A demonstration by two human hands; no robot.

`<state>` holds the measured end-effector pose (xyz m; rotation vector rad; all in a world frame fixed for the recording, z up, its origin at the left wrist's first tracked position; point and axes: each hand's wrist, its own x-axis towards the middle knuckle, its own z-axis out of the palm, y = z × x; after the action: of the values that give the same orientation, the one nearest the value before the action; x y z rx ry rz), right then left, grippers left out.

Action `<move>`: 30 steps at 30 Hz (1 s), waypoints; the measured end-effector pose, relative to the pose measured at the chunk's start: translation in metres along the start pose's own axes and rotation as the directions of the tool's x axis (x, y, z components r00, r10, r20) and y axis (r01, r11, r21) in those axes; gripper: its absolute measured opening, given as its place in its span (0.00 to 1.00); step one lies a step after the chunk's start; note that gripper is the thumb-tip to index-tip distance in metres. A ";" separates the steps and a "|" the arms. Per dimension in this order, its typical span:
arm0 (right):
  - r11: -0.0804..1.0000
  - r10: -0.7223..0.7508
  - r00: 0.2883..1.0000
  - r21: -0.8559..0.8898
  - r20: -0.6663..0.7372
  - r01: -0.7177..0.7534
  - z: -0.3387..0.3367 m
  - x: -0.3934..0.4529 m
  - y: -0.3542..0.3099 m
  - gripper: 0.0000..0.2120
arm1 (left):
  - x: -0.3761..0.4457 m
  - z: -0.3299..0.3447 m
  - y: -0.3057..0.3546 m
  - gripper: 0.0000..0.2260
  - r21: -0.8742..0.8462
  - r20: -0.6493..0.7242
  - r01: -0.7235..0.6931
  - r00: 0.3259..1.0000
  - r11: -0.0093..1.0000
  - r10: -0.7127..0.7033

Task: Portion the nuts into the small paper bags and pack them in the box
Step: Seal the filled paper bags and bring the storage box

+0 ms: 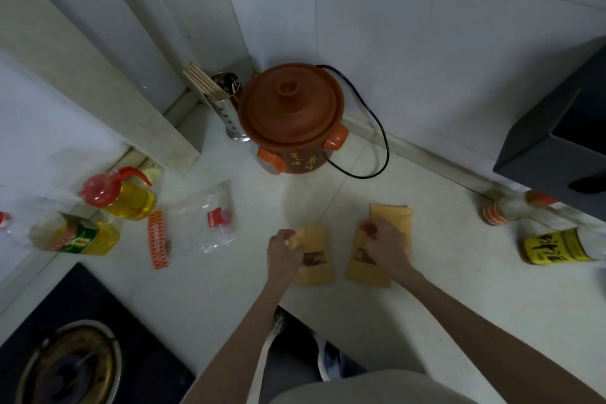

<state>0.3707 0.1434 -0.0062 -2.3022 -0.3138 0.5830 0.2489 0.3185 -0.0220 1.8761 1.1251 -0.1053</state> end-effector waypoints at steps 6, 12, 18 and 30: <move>0.993 0.114 0.935 -0.028 0.336 -0.111 0.043 0.016 -0.019 0.18 | 0.011 -0.006 -0.010 0.23 -0.065 0.093 0.069 0.994 0.996 -0.063; 0.956 0.255 0.869 0.022 0.425 -0.291 0.057 0.021 -0.019 0.23 | 0.014 0.000 -0.013 0.28 -0.071 0.165 0.112 0.981 0.991 -0.099; 0.956 0.250 0.830 0.010 0.498 -0.294 0.066 0.017 -0.022 0.24 | 0.015 0.006 -0.010 0.25 0.008 0.190 0.047 0.981 0.999 -0.047; 1.000 0.006 0.914 -0.007 0.406 -0.004 0.050 0.026 -0.030 0.15 | 0.021 -0.009 0.004 0.02 0.056 0.155 -0.178 0.974 0.982 0.167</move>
<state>0.3666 0.2045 -0.0244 -2.1722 -0.5060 1.0689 0.2609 0.3384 -0.0244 1.9843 0.8622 -0.1858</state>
